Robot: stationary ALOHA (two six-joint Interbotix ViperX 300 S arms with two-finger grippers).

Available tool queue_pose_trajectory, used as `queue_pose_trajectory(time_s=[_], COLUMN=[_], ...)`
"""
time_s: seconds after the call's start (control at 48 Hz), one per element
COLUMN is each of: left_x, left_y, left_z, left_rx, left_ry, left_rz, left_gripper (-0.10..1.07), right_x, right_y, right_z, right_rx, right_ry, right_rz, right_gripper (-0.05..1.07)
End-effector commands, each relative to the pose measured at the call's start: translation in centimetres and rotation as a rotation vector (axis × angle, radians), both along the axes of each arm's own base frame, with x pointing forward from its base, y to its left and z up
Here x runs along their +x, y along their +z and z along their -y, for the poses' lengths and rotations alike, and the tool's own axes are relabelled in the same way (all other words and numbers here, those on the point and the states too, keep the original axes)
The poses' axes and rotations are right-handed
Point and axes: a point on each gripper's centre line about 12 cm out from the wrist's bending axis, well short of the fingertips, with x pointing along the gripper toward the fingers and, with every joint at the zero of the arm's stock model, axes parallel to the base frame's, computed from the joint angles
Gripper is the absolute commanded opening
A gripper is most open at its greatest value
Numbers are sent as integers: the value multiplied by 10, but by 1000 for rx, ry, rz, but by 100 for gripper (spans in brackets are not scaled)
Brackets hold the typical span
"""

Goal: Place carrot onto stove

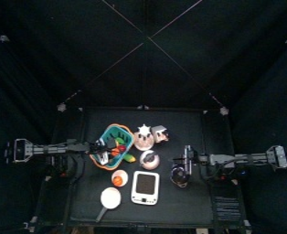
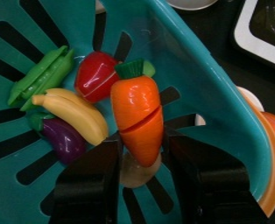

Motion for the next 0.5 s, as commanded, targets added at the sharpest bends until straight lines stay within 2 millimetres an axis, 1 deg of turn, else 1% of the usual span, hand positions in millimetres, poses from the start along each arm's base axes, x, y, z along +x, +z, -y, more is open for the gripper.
queue_pose_trajectory(time_s=[0.0, 0.208, 0.375, 0.479], left_x=[2, -3, -1, 8], left_y=[11, 34, 54, 66], left_z=[0, 5, 21, 36], left_rx=[10, 30, 50, 57], left_ry=[-2, -16, -82, -139], left_rz=[42, 135, 237, 319], left_gripper=[52, 52, 52, 52], right_x=[2, 1, 1, 1], right_y=[3, 2, 1, 0], right_z=[0, 1, 2, 2], right_rx=[-3, -2, -2, -2], right_ry=[1, -4, -7, -7], right_rz=[7, -6, -14, -22], right_gripper=[3, 3, 3, 3])
